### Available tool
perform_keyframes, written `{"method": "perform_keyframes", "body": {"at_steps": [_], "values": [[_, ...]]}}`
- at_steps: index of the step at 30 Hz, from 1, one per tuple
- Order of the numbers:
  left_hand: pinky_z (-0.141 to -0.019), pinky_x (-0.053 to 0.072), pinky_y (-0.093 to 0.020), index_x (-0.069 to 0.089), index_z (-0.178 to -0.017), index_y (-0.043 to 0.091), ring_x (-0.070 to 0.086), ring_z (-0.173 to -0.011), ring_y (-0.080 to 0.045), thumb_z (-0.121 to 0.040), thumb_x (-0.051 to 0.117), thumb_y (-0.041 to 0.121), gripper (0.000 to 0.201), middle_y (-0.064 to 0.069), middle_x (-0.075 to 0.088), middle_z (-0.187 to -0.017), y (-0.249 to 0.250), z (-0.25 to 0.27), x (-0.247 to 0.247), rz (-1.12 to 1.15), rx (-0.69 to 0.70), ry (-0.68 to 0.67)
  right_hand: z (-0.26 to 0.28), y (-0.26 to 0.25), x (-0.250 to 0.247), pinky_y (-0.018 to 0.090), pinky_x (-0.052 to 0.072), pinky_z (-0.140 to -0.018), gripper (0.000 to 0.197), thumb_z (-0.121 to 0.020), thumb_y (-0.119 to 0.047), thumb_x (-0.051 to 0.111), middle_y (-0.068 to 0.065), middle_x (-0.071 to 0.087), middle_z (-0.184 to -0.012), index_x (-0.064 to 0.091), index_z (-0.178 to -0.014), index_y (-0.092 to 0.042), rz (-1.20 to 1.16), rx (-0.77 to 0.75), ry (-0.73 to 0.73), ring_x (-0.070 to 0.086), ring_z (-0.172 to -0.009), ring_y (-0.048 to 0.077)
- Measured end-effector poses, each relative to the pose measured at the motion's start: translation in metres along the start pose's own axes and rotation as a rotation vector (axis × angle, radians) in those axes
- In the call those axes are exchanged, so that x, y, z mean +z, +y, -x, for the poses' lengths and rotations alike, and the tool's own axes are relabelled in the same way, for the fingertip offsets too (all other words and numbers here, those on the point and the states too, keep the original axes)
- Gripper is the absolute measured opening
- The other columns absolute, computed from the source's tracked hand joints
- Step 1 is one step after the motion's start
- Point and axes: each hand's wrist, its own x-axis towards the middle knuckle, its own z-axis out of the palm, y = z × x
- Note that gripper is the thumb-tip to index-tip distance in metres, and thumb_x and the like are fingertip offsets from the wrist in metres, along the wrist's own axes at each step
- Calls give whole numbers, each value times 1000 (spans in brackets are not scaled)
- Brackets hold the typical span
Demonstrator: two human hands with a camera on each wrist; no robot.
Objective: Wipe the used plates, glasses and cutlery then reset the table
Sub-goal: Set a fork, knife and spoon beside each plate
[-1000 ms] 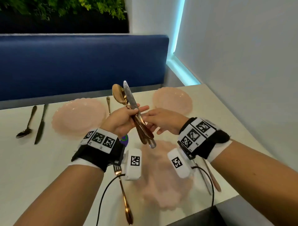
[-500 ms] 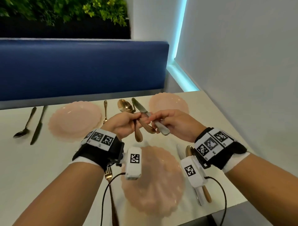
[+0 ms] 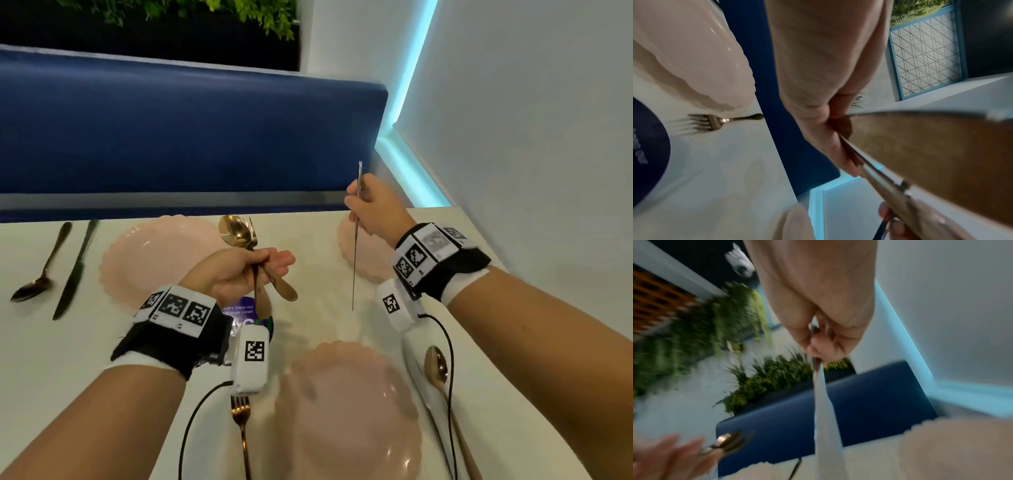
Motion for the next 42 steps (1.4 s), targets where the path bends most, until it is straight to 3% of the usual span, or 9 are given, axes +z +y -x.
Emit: {"method": "perform_keyframes", "body": {"at_steps": [3,5,9,13,18,23,35,40,42], "values": [[-56,60,-29,52,-101,-7,73,-64,-23,-98,35,1,19,-19,70,-87,9,-10,-12,-2,40,74,-38,23,28,25,47,-52,27,-93,-26,53,5,58,-64,46,-69,-16,201,110,-125,49,-46,15],[-54,59,-28,53,-104,-6,73,-66,-23,-98,35,2,20,-19,70,-90,12,-15,-20,0,55,122,-60,35,49,33,54,-68,30,-92,-28,55,12,63,-73,46,-66,-15,292,158,-149,53,-51,19],[-53,59,-27,54,-105,-5,73,-68,-22,-97,36,2,21,-19,71,-90,16,-27,-33,-23,69,187,-95,56,87,35,49,-85,30,-93,-28,56,19,66,-112,56,-110,-4,454,262,-270,63,-93,30],[-51,58,-27,55,-102,-4,73,-66,-21,-97,35,1,21,-17,73,-81,15,-37,-36,-31,63,207,-115,76,110,29,44,-82,55,-95,-23,53,16,56,-129,34,-142,-3,547,272,-367,56,-116,29],[-53,59,-27,54,-106,-4,73,-66,-21,-98,34,1,22,-15,74,-78,18,-53,-33,-27,48,201,-121,87,117,35,43,-92,37,-92,-16,53,22,55,-128,54,-124,3,524,242,-308,52,-119,35],[-58,60,-28,53,-105,-4,73,-66,-21,-98,34,1,21,-18,68,-93,19,-63,-24,-29,42,173,-127,86,118,36,43,-94,37,-93,-15,52,22,54,-129,52,-125,4,512,243,-289,51,-119,35],[-57,60,-28,54,-106,-4,73,-68,-22,-98,35,1,21,-13,74,-78,22,-62,-29,-26,53,150,-114,85,119,36,44,-93,35,-91,-12,49,22,55,-127,54,-123,3,530,270,-259,53,-118,35],[-58,60,-28,54,-105,-3,73,-68,-21,-98,34,1,21,-13,74,-77,20,-59,-32,-17,54,136,-112,85,119,27,46,-86,40,-95,-9,47,13,54,-100,42,-134,0,602,275,-240,58,-99,24],[-59,60,-28,54,-103,-3,73,-68,-21,-98,33,1,21,-13,74,-76,20,-59,-33,-15,57,132,-114,84,120,31,45,-87,36,-94,-9,46,20,58,-110,48,-129,2,615,275,-280,57,-105,30]]}}
